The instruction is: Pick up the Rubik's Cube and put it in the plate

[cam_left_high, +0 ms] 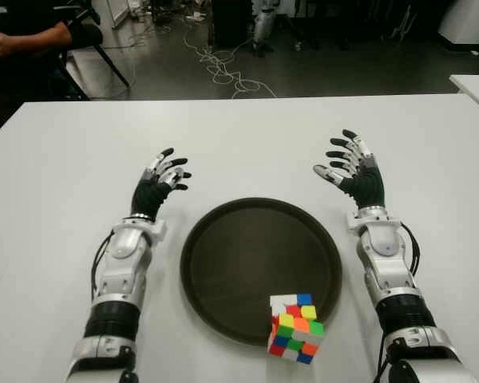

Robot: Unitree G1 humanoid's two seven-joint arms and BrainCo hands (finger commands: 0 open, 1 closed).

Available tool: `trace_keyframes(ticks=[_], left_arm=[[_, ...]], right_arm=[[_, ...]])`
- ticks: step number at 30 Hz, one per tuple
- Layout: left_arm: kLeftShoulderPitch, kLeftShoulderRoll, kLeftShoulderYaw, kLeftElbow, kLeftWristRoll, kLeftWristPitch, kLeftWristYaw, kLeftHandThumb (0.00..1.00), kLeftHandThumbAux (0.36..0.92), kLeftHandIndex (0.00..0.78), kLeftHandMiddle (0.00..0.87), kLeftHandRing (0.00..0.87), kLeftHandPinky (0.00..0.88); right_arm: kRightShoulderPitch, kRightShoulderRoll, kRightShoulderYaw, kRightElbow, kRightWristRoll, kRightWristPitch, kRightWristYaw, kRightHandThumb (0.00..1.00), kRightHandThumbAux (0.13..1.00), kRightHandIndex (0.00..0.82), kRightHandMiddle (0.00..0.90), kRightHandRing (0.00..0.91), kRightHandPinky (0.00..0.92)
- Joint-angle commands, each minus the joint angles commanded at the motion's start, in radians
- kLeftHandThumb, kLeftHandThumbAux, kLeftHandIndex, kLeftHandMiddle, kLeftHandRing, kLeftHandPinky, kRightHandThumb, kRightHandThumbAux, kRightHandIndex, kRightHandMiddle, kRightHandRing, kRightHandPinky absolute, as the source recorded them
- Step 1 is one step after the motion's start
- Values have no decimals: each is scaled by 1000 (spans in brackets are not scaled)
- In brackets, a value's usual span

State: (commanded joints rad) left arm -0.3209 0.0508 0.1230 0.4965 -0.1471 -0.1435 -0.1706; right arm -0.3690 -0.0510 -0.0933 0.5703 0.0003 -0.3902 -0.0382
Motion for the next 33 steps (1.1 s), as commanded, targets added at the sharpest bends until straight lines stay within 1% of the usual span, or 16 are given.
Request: trace_keyframes(ticks=[4,8,13,25,27,29,32,33], left_arm=[[-2,3,0,3,0,0,-2,645,621,115,262,339,412],[-4,5,0,7,1,-3,-3,648,625,113,265,349,423],[-7,9,1,16,1,-9,-5,642,624,111,264,342,416],[-9,14,0,19,2,-12,-11,635,622,113,263,341,412],[-10,14,1,22,2,-15,-11,634,621,114,264,344,412],[-10,14,2,25,2,-18,-11,641,621,115,268,350,411],[-10,13,3,25,1,-19,-11,646,622,115,271,353,409],[-10,11,4,27,-1,-21,-10,646,623,115,271,353,408]], right_arm=[[-4,-1,0,4,-3,-1,-2,100,790,156,261,296,306],[-6,-1,-1,8,0,-1,1,103,789,164,261,297,322],[-10,1,-3,11,10,2,11,96,784,160,250,297,331],[-20,0,-8,22,16,3,5,114,787,169,269,302,327],[-23,-3,-10,26,14,6,2,118,793,173,269,294,311],[-26,-7,-13,31,13,8,-1,111,810,192,264,271,254],[-27,-8,-13,29,10,19,-7,106,834,211,258,246,197],[-28,-8,-16,24,11,32,-13,104,845,217,256,237,180]])
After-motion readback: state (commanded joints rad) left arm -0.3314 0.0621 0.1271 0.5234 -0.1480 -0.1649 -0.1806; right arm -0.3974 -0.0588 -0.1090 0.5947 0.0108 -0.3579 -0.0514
